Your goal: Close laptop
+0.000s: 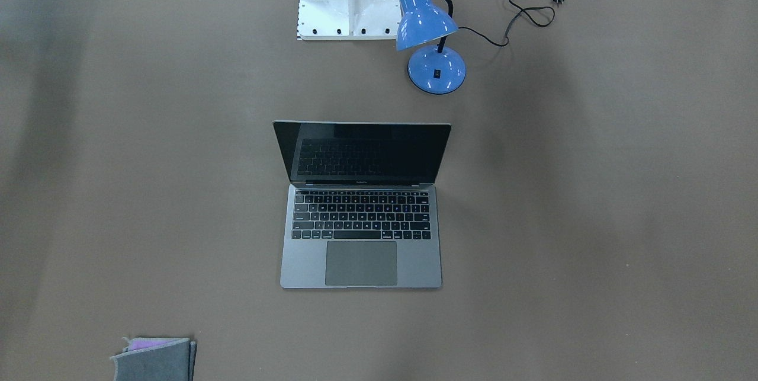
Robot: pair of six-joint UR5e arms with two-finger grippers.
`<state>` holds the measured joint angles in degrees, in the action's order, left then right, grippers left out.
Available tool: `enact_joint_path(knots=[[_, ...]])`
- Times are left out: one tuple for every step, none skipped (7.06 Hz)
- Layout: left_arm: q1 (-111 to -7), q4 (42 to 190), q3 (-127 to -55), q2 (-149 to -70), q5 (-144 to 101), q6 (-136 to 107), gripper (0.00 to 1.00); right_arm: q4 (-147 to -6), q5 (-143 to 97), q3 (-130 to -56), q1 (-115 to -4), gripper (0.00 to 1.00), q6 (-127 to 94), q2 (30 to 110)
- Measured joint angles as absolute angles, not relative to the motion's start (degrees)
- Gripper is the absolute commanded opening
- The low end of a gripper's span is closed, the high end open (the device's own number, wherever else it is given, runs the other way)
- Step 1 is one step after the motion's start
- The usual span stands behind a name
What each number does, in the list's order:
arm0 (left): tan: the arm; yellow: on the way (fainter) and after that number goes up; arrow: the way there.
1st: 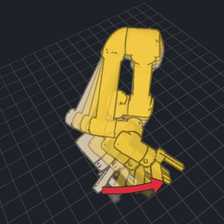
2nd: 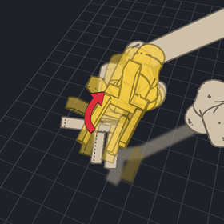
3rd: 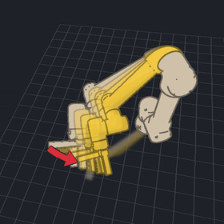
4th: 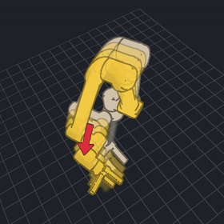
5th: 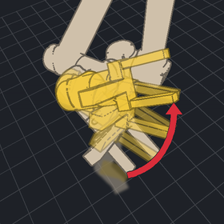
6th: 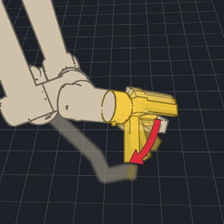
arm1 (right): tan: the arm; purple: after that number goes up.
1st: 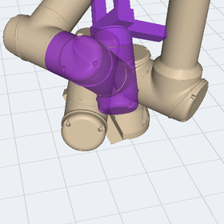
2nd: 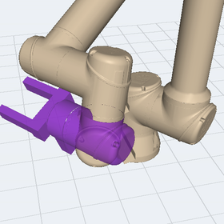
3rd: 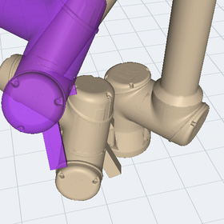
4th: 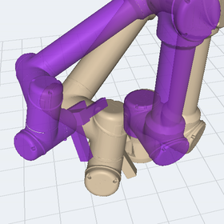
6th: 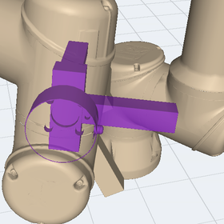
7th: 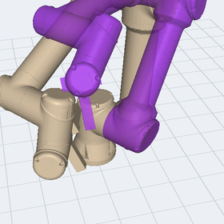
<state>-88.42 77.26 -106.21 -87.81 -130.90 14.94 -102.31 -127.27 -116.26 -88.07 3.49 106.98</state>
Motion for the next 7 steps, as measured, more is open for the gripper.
enact_joint_path(knots=[[-88.42, 77.24, -106.65, -87.69, -130.8, 14.94, 0.99, -102.33, -127.46, -116.26, -88.06, 1.0, 3.5, 106.97], [-88.42, 77.2, -107.5, -87.49, -130.66, 14.94, 0.99, -102.36, -127.95, -116.23, -88.07, 1.0, 3.53, 106.97], [-88.42, 77.18, -108.12, -87.48, -130.55, 14.92, 0.99, -102.38, -128.76, -116.26, -88.07, 1.0, 3.57, 106.72], [-88.42, 77.27, -108.62, -88.01, -130.45, 14.84, 0.99, -102.39, -129.21, -116.45, -88.06, 1.0, 3.58, 105.84], [-88.42, 77.47, -108.88, -89.2, -130.45, 14.66, 0.99, -102.32, -129.36, -117.15, -88.06, 1.0, 3.49, 104.69], [-88.42, 78.11, -108.88, -91.15, -130.53, 14.43, 0.99, -101.72, -129.32, -118.78, -88.07, 1.0, 3.22, 103.79], [-88.47, 80.72, -108.48, -93.1, -130.59, 14.31, 0.99, -99.78, -129.23, -120.24, -88.15, 1.0, 2.86, 102.86]])
